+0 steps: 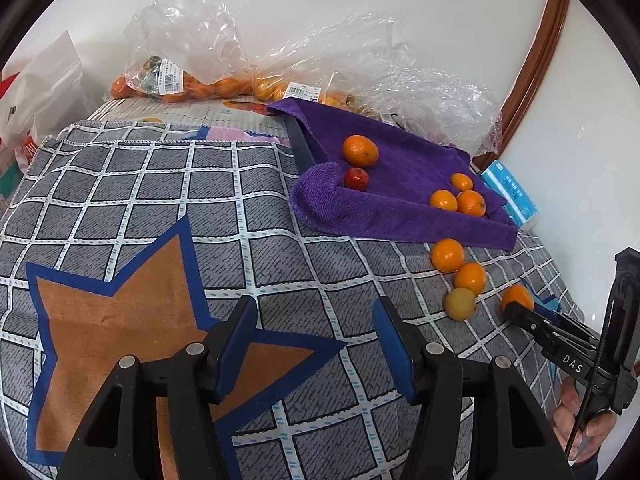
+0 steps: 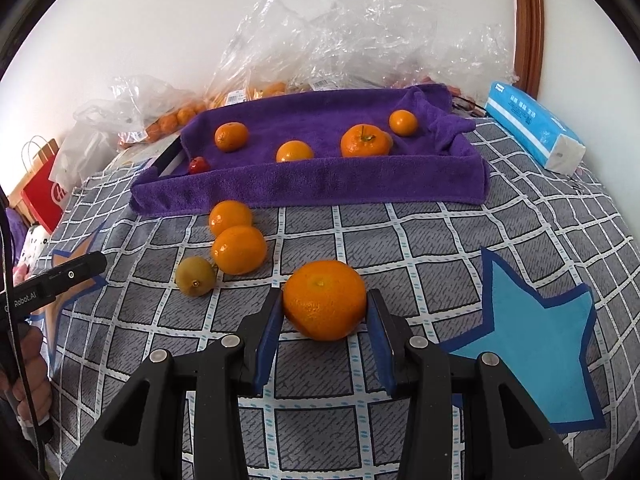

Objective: Organize fruits
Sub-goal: 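Grasp another large orange with the right tool, then grasp a yellow-green fruit with the left tool while the right tool holds the orange, then lift the held orange and yellow-green fruit toward the purple towel, then lower the orange and yellow-green fruit over the towel with both tools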

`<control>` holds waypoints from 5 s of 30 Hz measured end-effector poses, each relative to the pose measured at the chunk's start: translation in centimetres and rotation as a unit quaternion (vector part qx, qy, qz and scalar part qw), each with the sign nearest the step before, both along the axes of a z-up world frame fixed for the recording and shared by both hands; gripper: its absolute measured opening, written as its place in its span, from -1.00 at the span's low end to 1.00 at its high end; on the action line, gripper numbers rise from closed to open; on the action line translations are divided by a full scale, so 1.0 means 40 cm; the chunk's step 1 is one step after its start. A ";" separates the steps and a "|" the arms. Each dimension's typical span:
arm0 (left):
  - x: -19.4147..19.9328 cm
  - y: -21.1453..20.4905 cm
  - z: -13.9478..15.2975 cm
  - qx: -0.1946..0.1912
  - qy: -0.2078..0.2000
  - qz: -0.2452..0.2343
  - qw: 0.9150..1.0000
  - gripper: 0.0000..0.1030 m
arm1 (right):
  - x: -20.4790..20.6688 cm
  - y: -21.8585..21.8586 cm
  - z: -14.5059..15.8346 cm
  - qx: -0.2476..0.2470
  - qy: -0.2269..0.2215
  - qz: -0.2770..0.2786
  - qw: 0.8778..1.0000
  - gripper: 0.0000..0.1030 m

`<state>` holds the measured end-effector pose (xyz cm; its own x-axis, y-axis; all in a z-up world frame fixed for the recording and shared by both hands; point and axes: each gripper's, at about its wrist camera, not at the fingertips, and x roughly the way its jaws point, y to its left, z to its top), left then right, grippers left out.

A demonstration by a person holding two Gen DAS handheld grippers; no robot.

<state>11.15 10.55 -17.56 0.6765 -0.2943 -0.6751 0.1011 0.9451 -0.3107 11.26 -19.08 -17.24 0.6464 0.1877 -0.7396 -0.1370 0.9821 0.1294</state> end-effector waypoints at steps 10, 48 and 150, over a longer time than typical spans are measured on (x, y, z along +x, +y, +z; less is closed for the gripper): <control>-0.051 -0.164 0.040 0.019 -0.024 -0.077 0.997 0.21 | -0.045 -0.066 0.021 -0.009 -0.031 -0.022 0.999 -0.20; 0.032 -0.265 0.005 -0.038 -0.007 -0.109 0.993 -0.48 | -0.033 -0.122 -0.003 -0.004 -0.012 -0.055 0.998 -0.20; 0.027 -0.115 0.310 -0.041 -0.082 0.087 0.992 -0.48 | 0.098 -0.082 0.290 0.028 -0.086 -0.035 0.995 -0.20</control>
<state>12.24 5.96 -5.17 0.8203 -0.2132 -0.5307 -0.0059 0.9247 -0.3806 15.17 -22.35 -5.63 0.7753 0.1753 -0.6068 -0.0926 0.9819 0.1653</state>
